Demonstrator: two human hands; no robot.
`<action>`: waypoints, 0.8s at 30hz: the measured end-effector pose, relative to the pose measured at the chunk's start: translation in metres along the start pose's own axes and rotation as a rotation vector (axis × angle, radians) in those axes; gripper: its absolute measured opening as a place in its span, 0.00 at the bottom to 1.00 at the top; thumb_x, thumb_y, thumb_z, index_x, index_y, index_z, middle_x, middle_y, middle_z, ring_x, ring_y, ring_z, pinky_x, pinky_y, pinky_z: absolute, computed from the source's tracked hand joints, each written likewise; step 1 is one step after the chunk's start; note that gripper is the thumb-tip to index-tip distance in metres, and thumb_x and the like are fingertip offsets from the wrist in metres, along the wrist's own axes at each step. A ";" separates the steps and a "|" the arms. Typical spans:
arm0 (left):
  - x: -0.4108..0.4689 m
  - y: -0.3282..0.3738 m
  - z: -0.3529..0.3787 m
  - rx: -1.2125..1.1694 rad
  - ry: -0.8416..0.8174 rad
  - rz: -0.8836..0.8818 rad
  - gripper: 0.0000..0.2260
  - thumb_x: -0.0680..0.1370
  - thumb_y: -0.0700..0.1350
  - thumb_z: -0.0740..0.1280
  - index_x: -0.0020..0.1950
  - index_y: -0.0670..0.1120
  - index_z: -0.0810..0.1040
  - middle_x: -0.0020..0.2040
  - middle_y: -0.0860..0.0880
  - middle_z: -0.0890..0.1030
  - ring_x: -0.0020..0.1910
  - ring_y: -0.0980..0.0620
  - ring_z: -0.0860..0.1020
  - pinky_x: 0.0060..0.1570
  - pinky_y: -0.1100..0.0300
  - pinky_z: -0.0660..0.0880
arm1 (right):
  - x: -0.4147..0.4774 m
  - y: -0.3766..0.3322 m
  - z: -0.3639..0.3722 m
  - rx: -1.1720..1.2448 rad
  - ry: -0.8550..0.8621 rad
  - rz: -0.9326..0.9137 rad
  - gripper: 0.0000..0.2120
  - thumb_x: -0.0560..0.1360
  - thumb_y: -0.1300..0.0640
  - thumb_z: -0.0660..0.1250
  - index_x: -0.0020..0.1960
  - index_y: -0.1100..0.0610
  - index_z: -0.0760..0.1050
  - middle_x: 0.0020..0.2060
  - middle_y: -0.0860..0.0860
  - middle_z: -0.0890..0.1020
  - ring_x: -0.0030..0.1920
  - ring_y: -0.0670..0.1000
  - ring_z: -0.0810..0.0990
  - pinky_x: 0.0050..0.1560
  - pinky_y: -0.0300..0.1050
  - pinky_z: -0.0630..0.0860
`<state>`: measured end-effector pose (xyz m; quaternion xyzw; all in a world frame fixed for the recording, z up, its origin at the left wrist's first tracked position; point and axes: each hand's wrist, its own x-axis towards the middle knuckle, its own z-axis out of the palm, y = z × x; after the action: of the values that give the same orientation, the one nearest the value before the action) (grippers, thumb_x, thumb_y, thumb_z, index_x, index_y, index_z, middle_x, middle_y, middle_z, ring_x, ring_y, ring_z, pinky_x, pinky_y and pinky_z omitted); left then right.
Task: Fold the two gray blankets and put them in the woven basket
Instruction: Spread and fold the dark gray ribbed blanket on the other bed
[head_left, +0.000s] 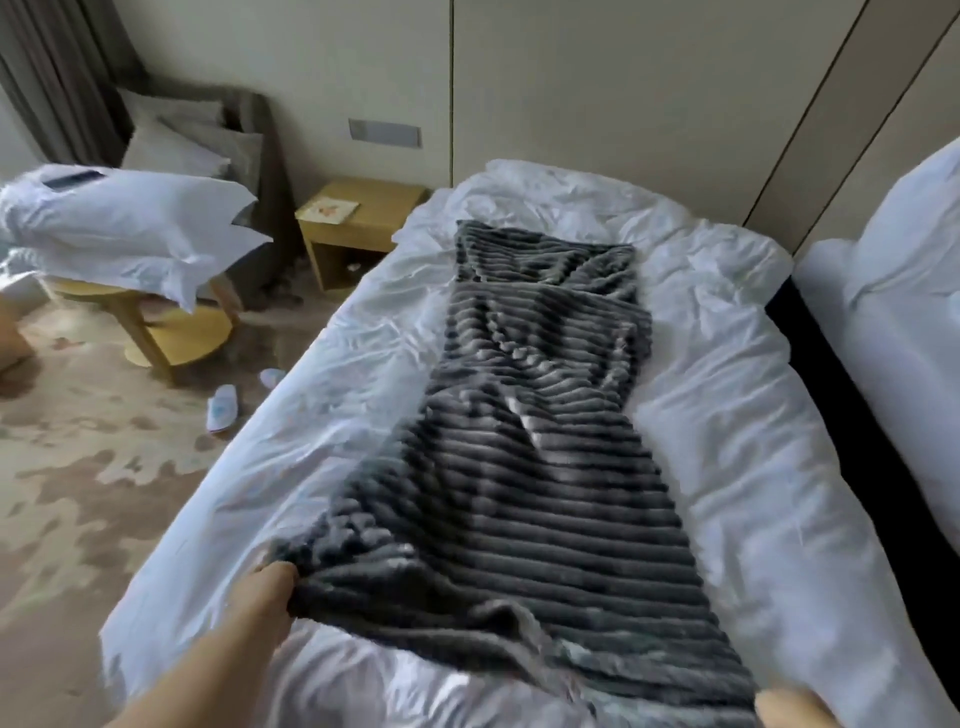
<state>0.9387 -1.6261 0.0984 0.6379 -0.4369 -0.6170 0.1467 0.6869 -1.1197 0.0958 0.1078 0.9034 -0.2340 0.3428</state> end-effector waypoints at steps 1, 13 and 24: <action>-0.007 -0.002 -0.010 0.005 -0.045 0.001 0.18 0.67 0.29 0.58 0.56 0.33 0.73 0.40 0.36 0.74 0.37 0.41 0.73 0.36 0.52 0.67 | -0.011 0.012 0.008 0.079 -0.005 -0.133 0.20 0.82 0.70 0.44 0.58 0.81 0.71 0.50 0.64 0.80 0.50 0.51 0.80 0.47 0.38 0.72; -0.097 0.047 -0.109 -0.079 -0.541 -0.122 0.14 0.62 0.27 0.50 0.36 0.40 0.69 0.34 0.42 0.70 0.31 0.46 0.72 0.22 0.66 0.72 | -0.190 -0.030 0.017 0.617 0.518 -0.266 0.26 0.70 0.73 0.51 0.58 0.55 0.78 0.51 0.58 0.80 0.49 0.62 0.79 0.39 0.51 0.81; -0.096 -0.023 -0.194 -0.367 -0.225 -0.139 0.30 0.72 0.26 0.48 0.72 0.43 0.66 0.58 0.43 0.75 0.59 0.43 0.77 0.38 0.51 0.78 | -0.251 0.077 0.056 0.307 0.603 0.127 0.14 0.78 0.68 0.58 0.61 0.72 0.73 0.61 0.70 0.74 0.59 0.69 0.74 0.57 0.57 0.74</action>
<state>1.1387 -1.6105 0.1829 0.5563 -0.2859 -0.7619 0.1681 0.9319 -1.0897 0.2005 0.2785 0.9098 -0.3030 0.0538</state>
